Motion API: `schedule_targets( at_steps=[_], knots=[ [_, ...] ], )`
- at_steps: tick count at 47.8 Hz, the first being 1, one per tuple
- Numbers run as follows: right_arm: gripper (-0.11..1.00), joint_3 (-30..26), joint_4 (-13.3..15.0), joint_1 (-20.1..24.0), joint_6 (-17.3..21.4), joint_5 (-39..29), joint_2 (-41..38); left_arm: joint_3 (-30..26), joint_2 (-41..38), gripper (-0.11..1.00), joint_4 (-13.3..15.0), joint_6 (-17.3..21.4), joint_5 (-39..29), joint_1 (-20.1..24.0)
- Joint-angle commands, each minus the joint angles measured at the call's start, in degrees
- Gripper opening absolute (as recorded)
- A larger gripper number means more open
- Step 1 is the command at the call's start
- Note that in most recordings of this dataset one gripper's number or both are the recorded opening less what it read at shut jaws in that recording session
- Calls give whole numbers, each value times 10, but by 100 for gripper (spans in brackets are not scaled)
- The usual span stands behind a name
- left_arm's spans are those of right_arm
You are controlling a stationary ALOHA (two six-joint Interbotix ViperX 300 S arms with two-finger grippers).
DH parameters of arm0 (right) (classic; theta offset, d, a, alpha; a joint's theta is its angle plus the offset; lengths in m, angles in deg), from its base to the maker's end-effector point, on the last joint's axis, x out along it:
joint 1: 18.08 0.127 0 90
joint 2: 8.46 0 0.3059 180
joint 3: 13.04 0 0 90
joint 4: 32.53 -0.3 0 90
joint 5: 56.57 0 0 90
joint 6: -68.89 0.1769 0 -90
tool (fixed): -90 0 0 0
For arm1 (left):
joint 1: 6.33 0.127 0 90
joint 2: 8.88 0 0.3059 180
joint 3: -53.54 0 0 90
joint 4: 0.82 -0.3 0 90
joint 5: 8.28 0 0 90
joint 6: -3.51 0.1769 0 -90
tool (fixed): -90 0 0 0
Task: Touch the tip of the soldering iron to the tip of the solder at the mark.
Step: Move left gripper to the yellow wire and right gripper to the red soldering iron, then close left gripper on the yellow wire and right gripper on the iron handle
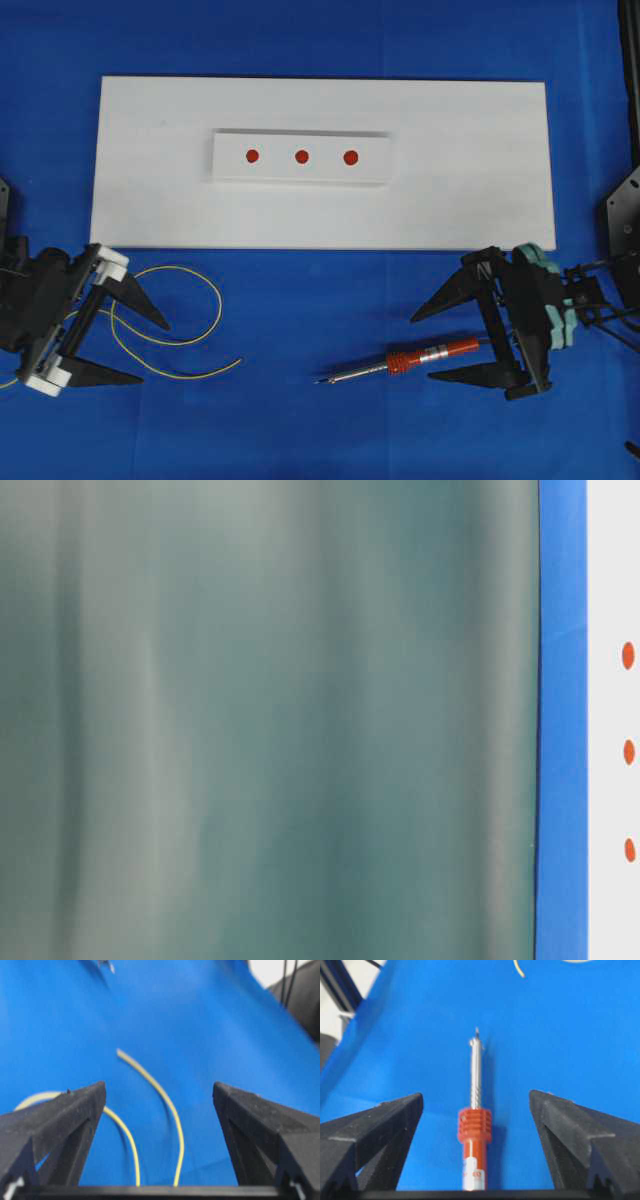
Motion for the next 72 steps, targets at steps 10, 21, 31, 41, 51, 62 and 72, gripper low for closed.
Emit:
schedule_targets(
  at_steps=[10, 21, 31, 41, 51, 62, 72],
  knots=[
    [85, -6, -33, 30, -1, 70, -84, -22, -89, 81, 4, -6, 51, -33],
    [85, -8, -74, 47, -1, 113, -138, -31, -113, 77, 5, -9, 51, -39],
    [83, -12, -76, 47, -1, 120, -161, -38, -141, 75, 5, -9, 52, -39],
    [76, -14, -75, 47, -1, 129, -177, -40, -166, 70, 5, -9, 54, -39],
    [60, -20, -73, 47, -5, 135, -193, -38, -174, 55, 5, 1, 61, -44],
    [9, -22, -49, 47, -9, 136, -193, -42, -174, 12, 5, 1, 61, -44],
    [6, -29, -47, 47, -9, 131, -188, -47, -169, 3, 5, -3, 59, -44]
  ],
)
